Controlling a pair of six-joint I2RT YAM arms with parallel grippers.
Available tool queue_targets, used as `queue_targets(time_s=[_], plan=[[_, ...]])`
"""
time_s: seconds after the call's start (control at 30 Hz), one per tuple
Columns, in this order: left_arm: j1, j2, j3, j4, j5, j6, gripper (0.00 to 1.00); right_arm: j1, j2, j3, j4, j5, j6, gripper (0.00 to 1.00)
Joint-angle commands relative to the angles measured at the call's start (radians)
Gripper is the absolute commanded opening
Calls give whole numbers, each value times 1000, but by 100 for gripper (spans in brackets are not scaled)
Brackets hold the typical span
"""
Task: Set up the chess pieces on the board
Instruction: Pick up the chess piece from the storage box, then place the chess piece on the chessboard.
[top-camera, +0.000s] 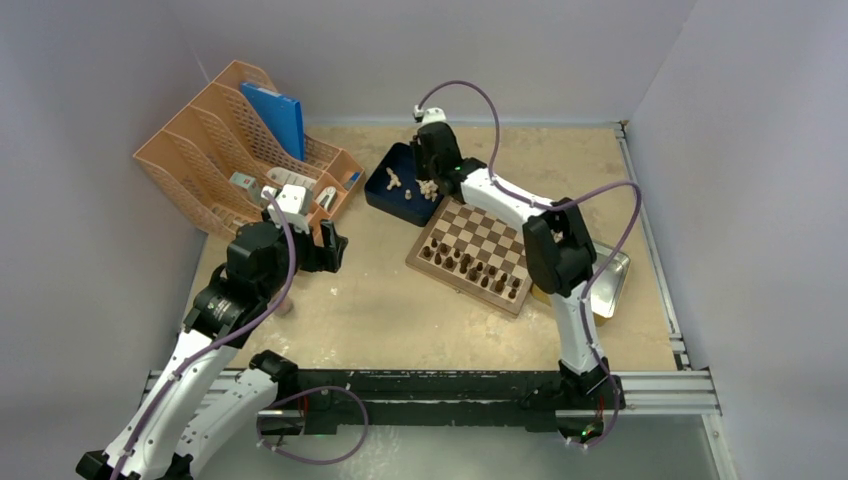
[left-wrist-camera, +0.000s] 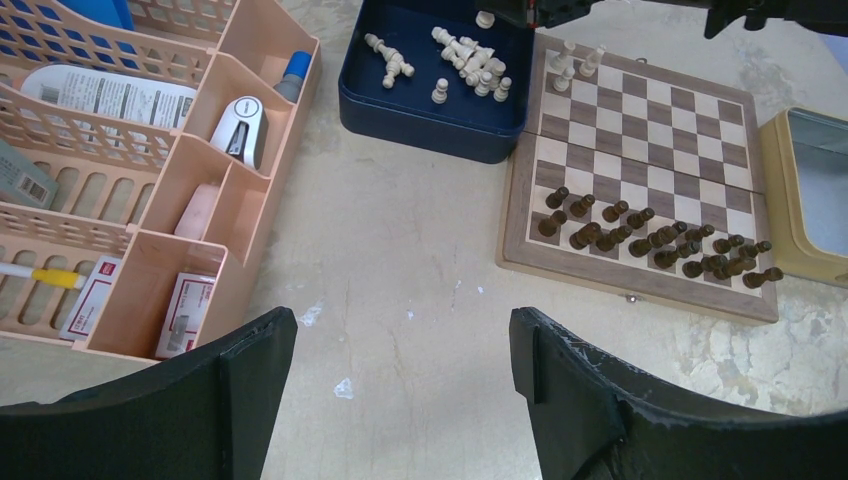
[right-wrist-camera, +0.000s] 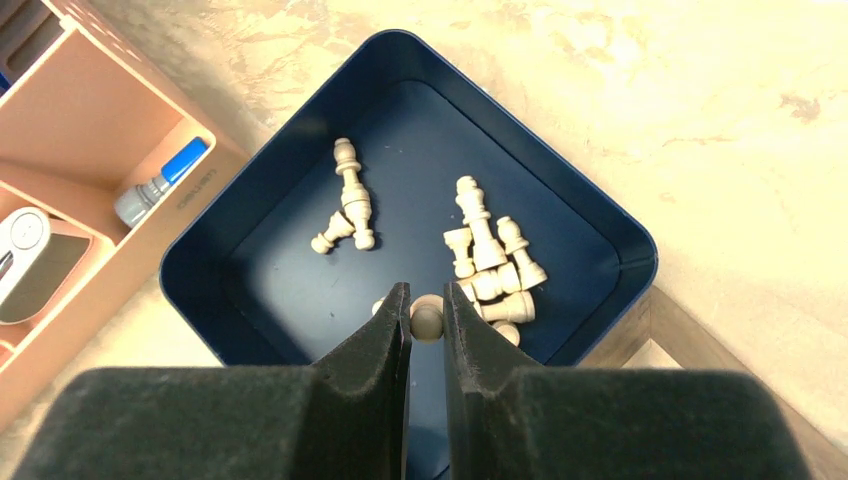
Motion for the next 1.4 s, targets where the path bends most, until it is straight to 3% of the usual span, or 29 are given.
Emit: queue_targets(time_s=[0.0, 0.57, 0.8, 1.37], plan=[[1, -3, -2, 23, -7, -1, 78, 6, -90, -30, -41, 17, 47, 12], [1, -13, -2, 27, 7, -2, 78, -16, -415, -415, -44, 241, 193, 13], [1, -13, -3, 29, 14, -1, 78, -64, -424, -528, 26, 243, 245, 13], [1, -14, -5, 28, 7, -1, 78, -110, -362, -618, 231, 208, 312, 15]])
